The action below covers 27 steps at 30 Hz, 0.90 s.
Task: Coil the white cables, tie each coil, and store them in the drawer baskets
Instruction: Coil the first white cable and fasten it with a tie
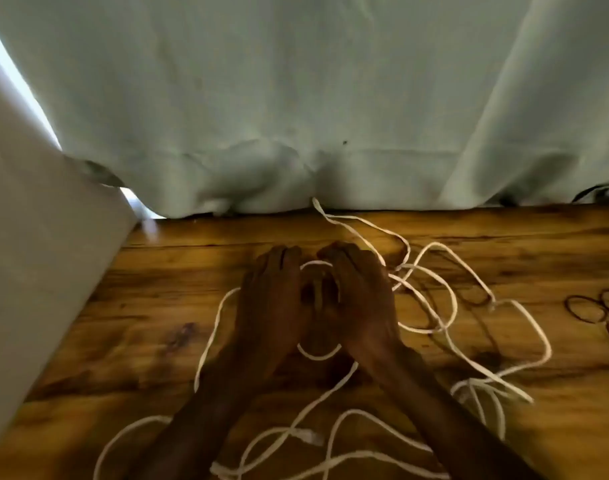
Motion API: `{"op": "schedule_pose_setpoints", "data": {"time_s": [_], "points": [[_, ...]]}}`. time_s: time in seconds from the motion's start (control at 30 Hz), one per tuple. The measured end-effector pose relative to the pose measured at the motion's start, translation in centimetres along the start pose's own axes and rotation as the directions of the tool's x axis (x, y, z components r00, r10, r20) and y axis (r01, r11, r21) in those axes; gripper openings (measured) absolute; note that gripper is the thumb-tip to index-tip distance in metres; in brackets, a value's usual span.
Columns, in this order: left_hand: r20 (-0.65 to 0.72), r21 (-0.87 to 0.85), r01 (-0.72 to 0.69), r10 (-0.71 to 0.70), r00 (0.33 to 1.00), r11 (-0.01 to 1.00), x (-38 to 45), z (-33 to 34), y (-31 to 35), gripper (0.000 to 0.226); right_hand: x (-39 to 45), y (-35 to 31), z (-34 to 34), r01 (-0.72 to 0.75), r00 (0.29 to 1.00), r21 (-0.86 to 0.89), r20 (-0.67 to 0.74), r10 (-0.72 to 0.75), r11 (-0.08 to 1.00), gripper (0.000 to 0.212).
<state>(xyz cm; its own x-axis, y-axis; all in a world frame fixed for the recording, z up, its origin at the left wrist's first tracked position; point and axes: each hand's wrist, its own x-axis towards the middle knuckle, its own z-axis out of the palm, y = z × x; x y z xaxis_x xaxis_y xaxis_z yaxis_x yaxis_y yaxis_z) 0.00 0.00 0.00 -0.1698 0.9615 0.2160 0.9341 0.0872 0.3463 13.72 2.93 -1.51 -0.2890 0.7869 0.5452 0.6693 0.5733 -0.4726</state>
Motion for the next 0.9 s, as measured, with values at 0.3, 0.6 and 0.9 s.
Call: {"op": "schedule_pose_setpoints", "data": {"time_s": [0.3,0.6,0.9], "points": [[-0.010,0.299,-0.035,0.040,0.999,0.954,-0.6,3.1,-3.0,0.043,-0.4,3.3,3.9,0.155,0.988,-0.194,0.009,-0.156,0.969,0.033],[-0.014,0.272,0.248,-0.254,0.967,0.930,-1.4,-1.5,-6.5,0.064,-0.3,2.7,3.4,0.158,0.986,-0.220,-0.022,-0.167,0.963,0.029],[-0.203,-0.280,0.154,-0.215,0.955,0.948,-4.5,-1.3,-8.4,0.009,-0.7,1.2,2.2,0.281,0.938,-0.135,-0.172,-0.302,0.950,0.036]]}}
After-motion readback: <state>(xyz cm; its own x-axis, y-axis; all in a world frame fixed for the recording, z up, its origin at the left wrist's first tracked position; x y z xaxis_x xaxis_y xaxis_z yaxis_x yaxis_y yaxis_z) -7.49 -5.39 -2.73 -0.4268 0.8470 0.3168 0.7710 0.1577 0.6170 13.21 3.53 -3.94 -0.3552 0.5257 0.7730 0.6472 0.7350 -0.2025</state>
